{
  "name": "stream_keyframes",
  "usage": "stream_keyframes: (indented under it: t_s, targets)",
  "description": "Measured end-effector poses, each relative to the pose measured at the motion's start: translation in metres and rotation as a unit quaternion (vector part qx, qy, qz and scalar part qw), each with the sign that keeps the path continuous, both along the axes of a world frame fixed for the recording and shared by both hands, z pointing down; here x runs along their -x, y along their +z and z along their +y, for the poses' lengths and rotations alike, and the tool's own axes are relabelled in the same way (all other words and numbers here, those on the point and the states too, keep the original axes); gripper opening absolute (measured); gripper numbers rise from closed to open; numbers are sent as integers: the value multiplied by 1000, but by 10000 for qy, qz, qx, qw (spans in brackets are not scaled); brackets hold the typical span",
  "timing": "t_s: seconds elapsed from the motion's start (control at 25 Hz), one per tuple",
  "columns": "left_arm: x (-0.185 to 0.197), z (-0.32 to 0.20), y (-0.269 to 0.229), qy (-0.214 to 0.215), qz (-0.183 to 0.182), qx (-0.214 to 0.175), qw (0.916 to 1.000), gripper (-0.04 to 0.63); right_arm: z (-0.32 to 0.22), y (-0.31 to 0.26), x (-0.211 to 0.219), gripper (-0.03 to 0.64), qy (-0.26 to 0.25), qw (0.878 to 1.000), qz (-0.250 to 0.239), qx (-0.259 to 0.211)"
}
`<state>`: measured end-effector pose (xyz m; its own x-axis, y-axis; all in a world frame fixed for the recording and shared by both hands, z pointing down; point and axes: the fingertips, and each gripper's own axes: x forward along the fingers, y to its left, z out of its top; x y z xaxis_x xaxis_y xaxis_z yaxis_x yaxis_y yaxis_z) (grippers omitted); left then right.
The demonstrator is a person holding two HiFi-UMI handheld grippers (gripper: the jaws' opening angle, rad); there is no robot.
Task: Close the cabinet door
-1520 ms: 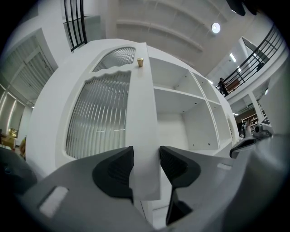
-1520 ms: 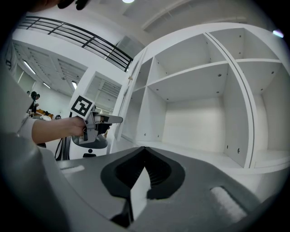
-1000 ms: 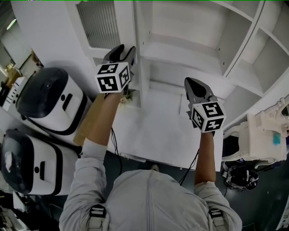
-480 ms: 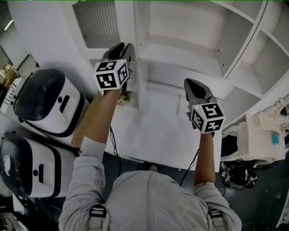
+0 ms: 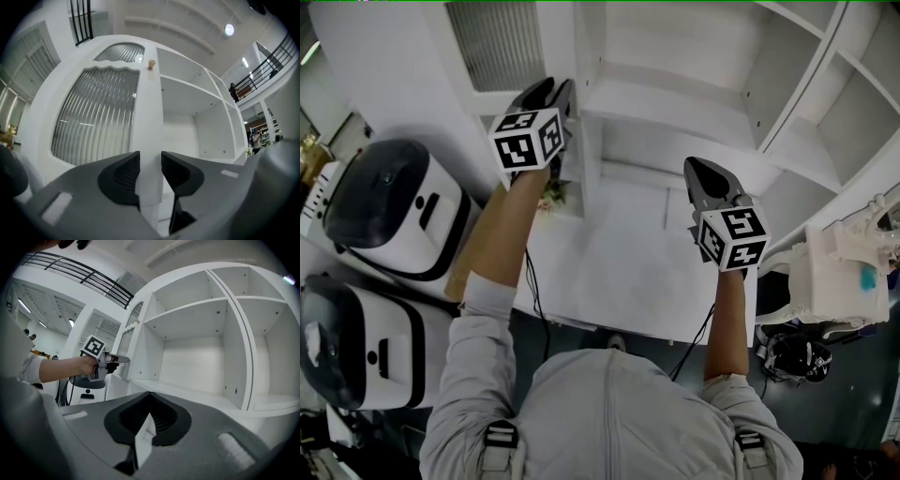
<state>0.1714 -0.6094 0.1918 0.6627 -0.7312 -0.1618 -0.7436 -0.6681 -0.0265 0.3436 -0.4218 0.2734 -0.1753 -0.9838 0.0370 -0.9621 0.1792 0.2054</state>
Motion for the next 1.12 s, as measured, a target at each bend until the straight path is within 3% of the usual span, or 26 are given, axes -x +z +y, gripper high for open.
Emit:
stream_keyframes:
  t_s: [0.16, 0.28, 0.52, 0.92, 1.12]
  targets:
    - [3, 8, 3, 212, 81, 163, 9996, 212, 9, -5, 6, 2, 21, 10000, -6, -58]
    - [16, 20, 9, 189, 20, 118, 9998, 210, 18, -6, 13, 2, 41, 10000, -16, -76]
    - [57, 61, 22, 397, 142, 89, 9991, 179, 39, -8, 39, 2, 82, 9998, -62, -182]
    - [117, 148, 61, 481, -782, -469, 9947, 50, 89, -3, 107, 2, 49, 9996, 0, -263]
    - [142, 181, 73, 536, -817, -572, 9936, 15, 111, -2, 129, 2, 66, 9994, 11, -327]
